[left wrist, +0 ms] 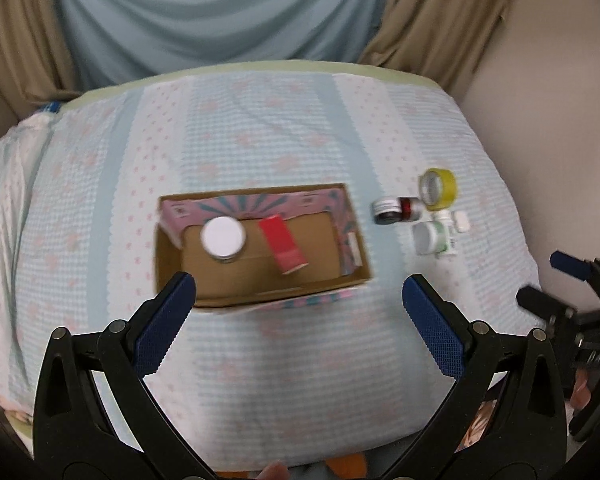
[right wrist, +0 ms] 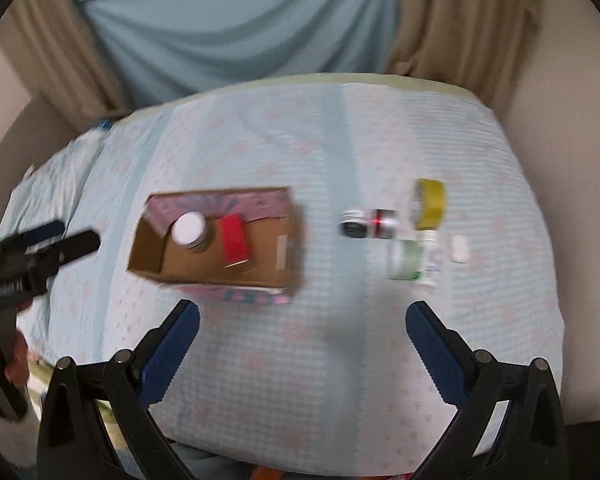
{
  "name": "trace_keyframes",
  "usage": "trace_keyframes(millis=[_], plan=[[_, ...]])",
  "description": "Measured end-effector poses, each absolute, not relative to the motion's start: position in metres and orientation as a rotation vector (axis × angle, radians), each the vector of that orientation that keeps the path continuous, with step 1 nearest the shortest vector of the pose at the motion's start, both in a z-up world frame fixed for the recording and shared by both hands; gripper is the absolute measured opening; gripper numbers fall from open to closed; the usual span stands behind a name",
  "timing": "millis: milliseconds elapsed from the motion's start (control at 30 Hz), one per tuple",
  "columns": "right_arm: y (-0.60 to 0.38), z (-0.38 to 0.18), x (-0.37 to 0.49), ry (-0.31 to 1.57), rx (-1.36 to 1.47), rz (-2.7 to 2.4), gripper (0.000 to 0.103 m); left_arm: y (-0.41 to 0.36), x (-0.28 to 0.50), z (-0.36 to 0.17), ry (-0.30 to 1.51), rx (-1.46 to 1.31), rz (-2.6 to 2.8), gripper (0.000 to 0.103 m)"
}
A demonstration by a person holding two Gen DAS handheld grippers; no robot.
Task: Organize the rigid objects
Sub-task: 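Open both tools to drop the jar and red box, then withdraw, then grasp the green jar with the left tool while the right tool grasps the yellow tape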
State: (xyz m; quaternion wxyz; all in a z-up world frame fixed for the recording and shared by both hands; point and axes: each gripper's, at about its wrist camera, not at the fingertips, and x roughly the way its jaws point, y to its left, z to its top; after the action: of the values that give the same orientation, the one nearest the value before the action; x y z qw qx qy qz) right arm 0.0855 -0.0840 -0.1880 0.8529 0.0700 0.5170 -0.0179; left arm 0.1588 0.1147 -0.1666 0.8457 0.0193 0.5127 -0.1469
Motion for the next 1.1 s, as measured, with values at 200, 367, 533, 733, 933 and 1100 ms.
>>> trace_keyframes(millis=[200,367,533,733,933,1100], plan=[[-0.168,-0.186,0.08,1.076,0.151,-0.096,0.103,0.038,0.141,-0.17,1.066,0.014,-0.277,0.103],[-0.24,-0.195,0.092,1.078,0.154,-0.07,0.103,-0.028,0.136,-0.187,1.106,-0.019,-0.241,0.103],[-0.291,-0.206,0.118,1.106,0.168,-0.04,0.103,-0.084,0.149,-0.218,1.187,-0.028,-0.227,0.103],[-0.323,-0.226,0.157,1.147,0.208,-0.035,0.103,-0.135,0.173,-0.262,1.28,0.002,-0.223,0.103],[-0.342,-0.259,0.204,1.212,0.281,-0.038,0.103,-0.163,0.203,-0.315,1.375,-0.026,-0.217,0.103],[-0.343,-0.292,0.247,1.28,0.27,-0.035,0.103,-0.181,0.225,-0.364,1.451,-0.039,-0.179,0.102]])
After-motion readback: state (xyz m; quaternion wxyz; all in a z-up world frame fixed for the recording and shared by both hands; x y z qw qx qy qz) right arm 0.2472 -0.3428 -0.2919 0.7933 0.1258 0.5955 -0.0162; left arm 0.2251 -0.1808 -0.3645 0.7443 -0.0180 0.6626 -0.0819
